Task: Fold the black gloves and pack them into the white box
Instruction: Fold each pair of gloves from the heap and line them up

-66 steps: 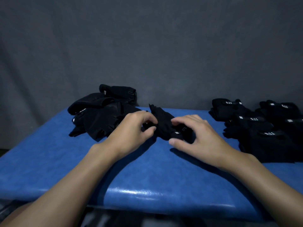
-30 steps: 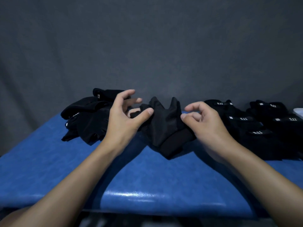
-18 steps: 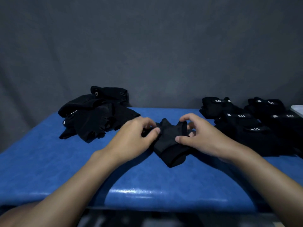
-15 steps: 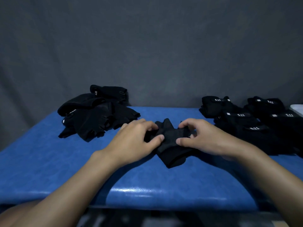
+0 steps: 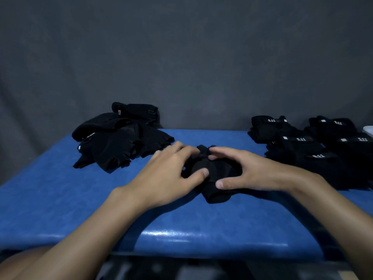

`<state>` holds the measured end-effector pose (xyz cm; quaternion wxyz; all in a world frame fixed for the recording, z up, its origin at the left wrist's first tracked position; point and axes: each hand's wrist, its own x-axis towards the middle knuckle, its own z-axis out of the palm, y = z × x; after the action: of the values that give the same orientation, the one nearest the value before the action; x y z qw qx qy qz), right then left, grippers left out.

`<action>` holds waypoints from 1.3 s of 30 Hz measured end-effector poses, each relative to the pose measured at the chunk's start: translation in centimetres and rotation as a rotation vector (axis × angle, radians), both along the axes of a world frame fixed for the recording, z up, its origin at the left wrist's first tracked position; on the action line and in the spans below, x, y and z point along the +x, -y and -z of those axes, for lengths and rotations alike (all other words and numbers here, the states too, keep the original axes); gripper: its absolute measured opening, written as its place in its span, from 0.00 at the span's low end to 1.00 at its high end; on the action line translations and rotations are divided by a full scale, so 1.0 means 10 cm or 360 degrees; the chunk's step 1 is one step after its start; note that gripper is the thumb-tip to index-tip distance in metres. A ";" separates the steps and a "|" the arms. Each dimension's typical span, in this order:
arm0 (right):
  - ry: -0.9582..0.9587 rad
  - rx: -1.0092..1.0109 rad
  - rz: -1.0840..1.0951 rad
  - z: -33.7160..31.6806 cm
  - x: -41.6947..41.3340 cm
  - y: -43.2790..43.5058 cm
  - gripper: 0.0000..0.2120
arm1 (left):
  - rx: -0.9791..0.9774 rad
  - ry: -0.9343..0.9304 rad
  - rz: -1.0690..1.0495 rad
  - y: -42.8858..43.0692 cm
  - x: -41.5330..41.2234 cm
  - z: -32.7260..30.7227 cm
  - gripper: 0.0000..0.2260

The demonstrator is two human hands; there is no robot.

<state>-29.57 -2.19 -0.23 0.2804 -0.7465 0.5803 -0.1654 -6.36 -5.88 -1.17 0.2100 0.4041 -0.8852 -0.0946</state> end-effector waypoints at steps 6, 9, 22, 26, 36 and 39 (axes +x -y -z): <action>-0.0167 -0.0002 0.0005 -0.01 -0.05 0.01 0.47 | 0.0070 0.0244 0.0025 0.01 0.00 0.03 0.33; -0.0414 0.0125 0.0067 -0.07 -0.08 -0.02 0.50 | 0.0039 0.0352 0.0026 0.03 0.03 0.00 0.35; -0.0319 0.0121 0.0145 -0.06 -0.10 -0.03 0.56 | 0.0192 0.0203 0.0115 -0.06 -0.11 0.02 0.38; 0.0077 -0.0032 0.0207 -0.07 -0.12 -0.05 0.48 | 0.0144 0.0400 0.0136 -0.04 -0.10 0.05 0.39; -0.0186 0.0113 0.0132 0.00 -0.19 -0.07 0.54 | 0.0369 0.0546 0.0154 0.11 -0.04 0.03 0.48; 0.0125 0.0026 0.0151 -0.05 -0.15 -0.13 0.49 | 0.0349 0.0361 0.0171 0.11 -0.03 0.02 0.46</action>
<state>-31.10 -0.87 0.30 0.3010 -0.7087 0.6049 -0.2030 -6.68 -7.00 -1.32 0.0579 0.3847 -0.9080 -0.1556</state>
